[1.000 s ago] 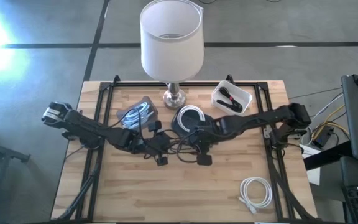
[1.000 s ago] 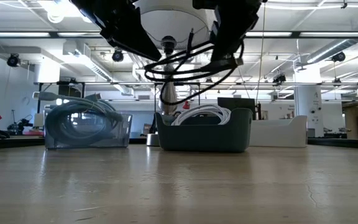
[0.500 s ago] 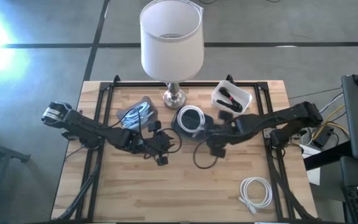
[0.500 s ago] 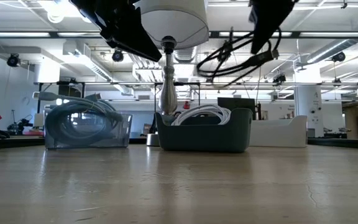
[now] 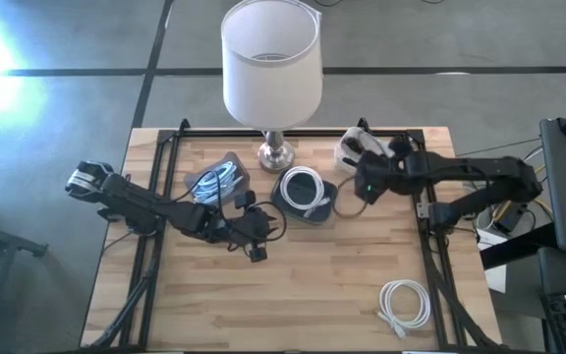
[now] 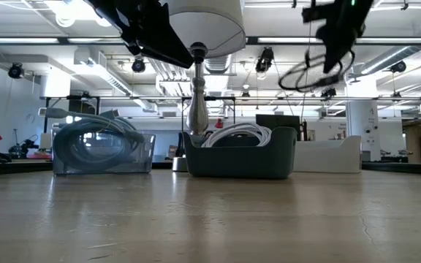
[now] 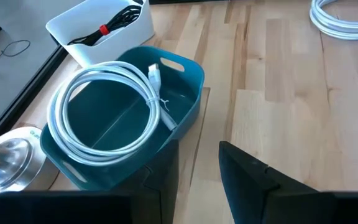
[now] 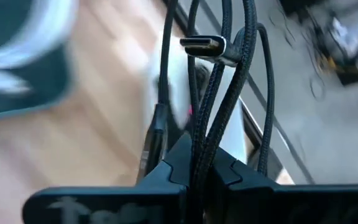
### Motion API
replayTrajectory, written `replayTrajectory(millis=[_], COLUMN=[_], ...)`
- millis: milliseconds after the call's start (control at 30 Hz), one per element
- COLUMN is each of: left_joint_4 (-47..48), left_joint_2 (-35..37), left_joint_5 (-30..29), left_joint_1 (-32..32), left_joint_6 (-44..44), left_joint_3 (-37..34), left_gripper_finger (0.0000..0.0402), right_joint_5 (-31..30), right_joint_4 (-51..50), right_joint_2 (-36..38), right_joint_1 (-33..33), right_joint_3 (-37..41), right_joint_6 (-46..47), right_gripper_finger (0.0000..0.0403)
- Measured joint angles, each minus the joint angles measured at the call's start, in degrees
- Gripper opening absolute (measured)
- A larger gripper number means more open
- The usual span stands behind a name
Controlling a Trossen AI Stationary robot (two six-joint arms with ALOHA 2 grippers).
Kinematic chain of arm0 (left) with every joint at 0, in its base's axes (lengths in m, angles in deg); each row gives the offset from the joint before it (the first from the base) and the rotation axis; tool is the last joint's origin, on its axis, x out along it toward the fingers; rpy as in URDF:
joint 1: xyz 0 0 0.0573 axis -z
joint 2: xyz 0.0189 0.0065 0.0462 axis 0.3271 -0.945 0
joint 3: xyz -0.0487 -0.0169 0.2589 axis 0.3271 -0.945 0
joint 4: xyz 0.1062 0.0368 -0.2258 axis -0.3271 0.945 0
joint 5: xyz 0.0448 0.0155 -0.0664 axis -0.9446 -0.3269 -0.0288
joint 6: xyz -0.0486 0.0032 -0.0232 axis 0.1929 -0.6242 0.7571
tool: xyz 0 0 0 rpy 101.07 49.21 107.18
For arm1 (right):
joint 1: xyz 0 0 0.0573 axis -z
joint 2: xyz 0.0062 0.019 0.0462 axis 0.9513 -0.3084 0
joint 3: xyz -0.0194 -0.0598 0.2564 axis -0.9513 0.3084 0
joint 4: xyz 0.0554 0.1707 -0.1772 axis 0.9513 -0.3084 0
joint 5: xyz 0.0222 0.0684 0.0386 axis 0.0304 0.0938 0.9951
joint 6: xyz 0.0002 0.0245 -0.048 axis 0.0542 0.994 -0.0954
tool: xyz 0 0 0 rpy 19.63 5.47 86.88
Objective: Pick & Place USB Port
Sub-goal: Put the black charger cable into the white bin
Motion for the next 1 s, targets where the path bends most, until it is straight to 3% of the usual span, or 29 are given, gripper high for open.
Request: replayTrajectory(millis=[100,233,433,800,1000], left_joint_4=[-0.49,-2.31,-3.85,-3.87,-3.87], left_joint_2=[0.00,0.00,0.00,0.00,0.00], left_joint_5=[0.00,-0.02,-0.07,-0.26,-0.26], left_joint_1=[0.00,0.00,0.00,0.00,0.00], left_joint_6=[-0.01,-0.04,-0.04,-0.04,-0.04], left_joint_3=[-0.04,-0.04,-0.04,-0.07,-0.07], left_gripper_finger=[0.0117,0.0117,0.0117,0.0117,0.0117], right_joint_5=[-0.14,1.23,14.38,14.22,14.27], right_joint_4=[4.56,16.85,29.55,32.68,32.66], right_joint_2=[2.66,4.47,3.45,0.22,-2.32], right_joint_1=[6.45,14.83,25.18,32.24,33.08], right_joint_3=[5.56,13.07,20.30,23.97,23.97], right_joint_6=[-2.32,-12.47,-22.17,-24.05,-24.39], right_gripper_finger=[0.0012,0.0012,0.0012,0.0014,0.0038])
